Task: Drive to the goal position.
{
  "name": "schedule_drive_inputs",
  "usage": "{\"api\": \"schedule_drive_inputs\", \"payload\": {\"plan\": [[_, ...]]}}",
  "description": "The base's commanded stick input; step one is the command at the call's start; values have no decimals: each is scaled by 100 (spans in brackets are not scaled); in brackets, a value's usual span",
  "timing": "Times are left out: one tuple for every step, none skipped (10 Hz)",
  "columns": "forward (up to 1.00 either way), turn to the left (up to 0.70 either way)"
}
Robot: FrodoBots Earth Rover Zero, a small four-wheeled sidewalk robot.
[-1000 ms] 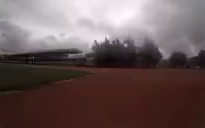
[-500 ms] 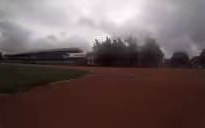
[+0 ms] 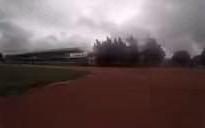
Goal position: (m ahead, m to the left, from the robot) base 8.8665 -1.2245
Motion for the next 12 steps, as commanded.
{"api": "schedule_drive_inputs", "payload": {"plan": [[70, 0], [70, 0], [70, 0], [70, 0], [70, 0], [70, 0], [70, 0], [70, 0], [70, 0], [70, 0], [70, 0], [70, 0]]}}
